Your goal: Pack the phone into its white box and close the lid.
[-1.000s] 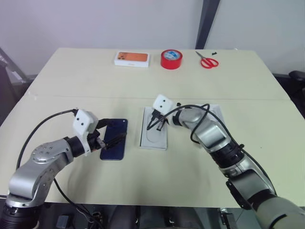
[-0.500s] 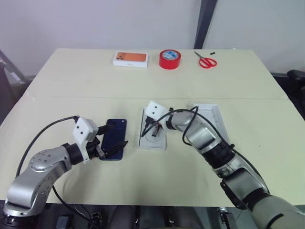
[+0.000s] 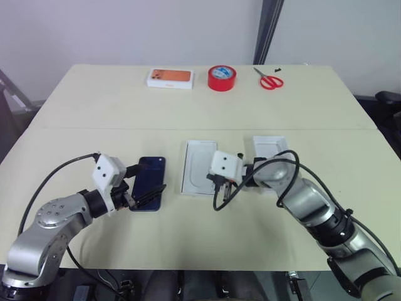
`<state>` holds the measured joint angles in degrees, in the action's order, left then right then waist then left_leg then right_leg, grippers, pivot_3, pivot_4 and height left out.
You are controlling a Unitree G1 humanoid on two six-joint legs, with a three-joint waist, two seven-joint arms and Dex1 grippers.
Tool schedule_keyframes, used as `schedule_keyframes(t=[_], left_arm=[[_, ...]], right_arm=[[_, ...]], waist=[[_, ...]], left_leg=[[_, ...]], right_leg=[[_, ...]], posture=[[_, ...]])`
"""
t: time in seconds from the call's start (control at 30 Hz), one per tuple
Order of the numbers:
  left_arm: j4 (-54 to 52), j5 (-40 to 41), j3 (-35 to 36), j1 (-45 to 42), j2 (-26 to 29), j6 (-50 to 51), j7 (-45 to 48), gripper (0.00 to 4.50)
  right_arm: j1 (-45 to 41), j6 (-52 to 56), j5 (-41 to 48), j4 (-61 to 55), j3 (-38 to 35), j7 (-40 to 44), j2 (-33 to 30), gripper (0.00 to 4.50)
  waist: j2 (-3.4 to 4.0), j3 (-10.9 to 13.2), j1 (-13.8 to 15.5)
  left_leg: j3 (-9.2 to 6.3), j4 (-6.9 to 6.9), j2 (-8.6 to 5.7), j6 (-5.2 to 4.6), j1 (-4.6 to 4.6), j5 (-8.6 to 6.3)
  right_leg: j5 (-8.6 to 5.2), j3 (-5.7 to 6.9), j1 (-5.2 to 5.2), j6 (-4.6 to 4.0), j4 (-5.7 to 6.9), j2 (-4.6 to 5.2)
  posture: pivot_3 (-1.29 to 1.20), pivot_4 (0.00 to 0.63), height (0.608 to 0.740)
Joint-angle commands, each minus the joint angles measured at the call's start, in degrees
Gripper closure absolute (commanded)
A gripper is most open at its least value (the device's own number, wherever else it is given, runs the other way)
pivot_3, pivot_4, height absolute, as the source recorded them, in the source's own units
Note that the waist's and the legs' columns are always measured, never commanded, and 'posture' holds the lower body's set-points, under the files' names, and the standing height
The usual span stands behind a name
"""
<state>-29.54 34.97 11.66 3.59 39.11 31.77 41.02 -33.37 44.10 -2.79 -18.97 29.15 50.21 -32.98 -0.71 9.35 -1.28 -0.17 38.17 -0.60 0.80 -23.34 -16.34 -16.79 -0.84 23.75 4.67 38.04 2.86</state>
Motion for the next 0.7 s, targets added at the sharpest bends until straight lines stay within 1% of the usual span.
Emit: schedule_keyframes(t=[0.03,0.2,0.43,0.53,0.7], left_arm=[[-1.1,0.2,-0.1,-1.0,-0.4,-0.8,-0.1,0.15],[-1.0,0.1,-0.4,-1.4,-0.9,-0.6,0.0,0.15],[-1.9,0.4,-0.9,-1.0,-1.7,-0.5,-0.5,0.15],[-2.0,0.4,-1.5,-1.1,-2.3,-0.6,-0.7,0.15],[-1.7,0.0,-2.0,-1.7,-3.0,-0.7,-0.8,0.15]], right_arm=[[-0.8,-1.1,-1.5,0.6,1.6,-1.3,1.7,4.44],[-1.6,-2.2,-2.9,5.6,2.7,-3.6,5.3,4.44],[-1.9,-3.6,-4.0,7.4,3.6,-4.3,7.1,4.44],[-2.5,-5.1,-4.2,9.4,3.8,-5.2,9.6,4.44],[-3.3,-6.6,-2.9,10.8,3.3,-3.9,12.6,4.44]], waist=[[0.0,0.0,0.1],[-0.01,0.0,0.3],[-0.01,0.0,0.3],[-0.01,0.0,0.1],[-0.01,0.0,0.2]], left_leg=[[0.0,0.0,0.0,0.0,0.0,0.0],[0.0,0.01,0.0,0.0,0.0,0.0],[0.0,0.01,0.0,0.0,0.0,0.0],[0.0,0.01,0.0,0.01,0.02,0.0],[0.0,0.01,0.0,0.01,0.02,0.0]], right_leg=[[0.0,0.0,0.0,0.0,0.0,0.0],[0.0,0.0,-0.03,0.0,-0.03,0.0],[0.0,0.01,-0.04,0.0,-0.05,0.0],[0.0,0.01,-0.04,0.0,-0.03,-0.01],[0.0,0.01,-0.04,0.0,-0.01,-0.03]], posture=[[0.0,0.15,0.729],[0.0,0.15,0.729],[0.0,0.15,0.729],[0.0,0.15,0.729],[0.0,0.15,0.729]])
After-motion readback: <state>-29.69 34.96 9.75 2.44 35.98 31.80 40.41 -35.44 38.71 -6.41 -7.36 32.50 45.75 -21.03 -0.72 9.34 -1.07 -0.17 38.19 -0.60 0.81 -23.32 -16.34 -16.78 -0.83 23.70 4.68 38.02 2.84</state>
